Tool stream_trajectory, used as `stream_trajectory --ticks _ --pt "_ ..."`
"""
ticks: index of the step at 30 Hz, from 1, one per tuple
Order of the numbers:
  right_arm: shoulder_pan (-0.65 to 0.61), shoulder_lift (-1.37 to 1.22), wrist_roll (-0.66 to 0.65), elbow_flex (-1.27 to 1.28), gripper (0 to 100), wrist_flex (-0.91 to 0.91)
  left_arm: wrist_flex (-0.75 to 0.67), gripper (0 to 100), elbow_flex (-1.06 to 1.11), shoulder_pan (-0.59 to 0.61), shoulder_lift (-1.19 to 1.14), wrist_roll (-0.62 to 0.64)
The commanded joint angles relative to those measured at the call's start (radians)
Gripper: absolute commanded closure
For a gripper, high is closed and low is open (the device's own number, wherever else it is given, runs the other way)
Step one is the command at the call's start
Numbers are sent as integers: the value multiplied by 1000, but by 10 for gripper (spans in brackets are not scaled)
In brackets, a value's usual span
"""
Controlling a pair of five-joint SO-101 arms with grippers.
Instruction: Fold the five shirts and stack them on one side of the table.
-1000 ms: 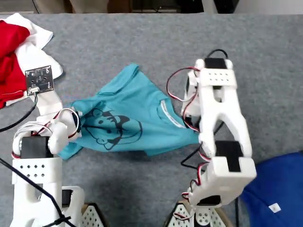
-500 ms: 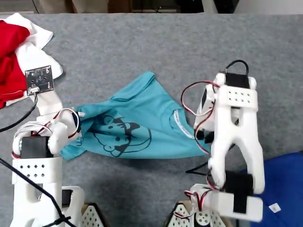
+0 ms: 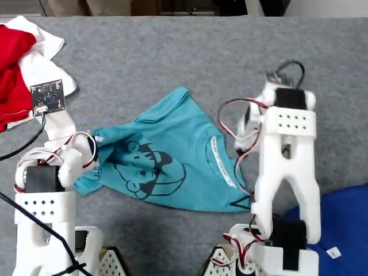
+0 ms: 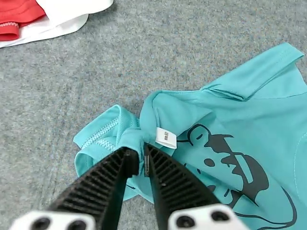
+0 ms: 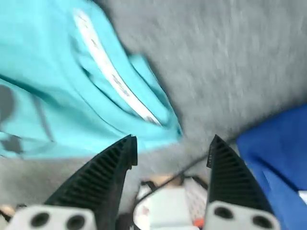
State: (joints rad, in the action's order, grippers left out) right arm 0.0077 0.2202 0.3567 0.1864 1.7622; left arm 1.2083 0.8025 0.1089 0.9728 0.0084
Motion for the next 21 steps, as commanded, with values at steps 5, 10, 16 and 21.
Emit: stream_trajectory --ticks 5,10,16,21 --pt "-254 -292 229 -455 840 -86 3 981 -48 -5 15 -8" --pt "-328 -668 353 -854 858 -68 5 981 -48 -2 16 -8" --pt "-328 -1070 399 -1372 857 -31 5 981 -48 -2 16 -6" --pt "-332 -1299 422 -1639 857 -31 5 981 -48 -2 16 -6"
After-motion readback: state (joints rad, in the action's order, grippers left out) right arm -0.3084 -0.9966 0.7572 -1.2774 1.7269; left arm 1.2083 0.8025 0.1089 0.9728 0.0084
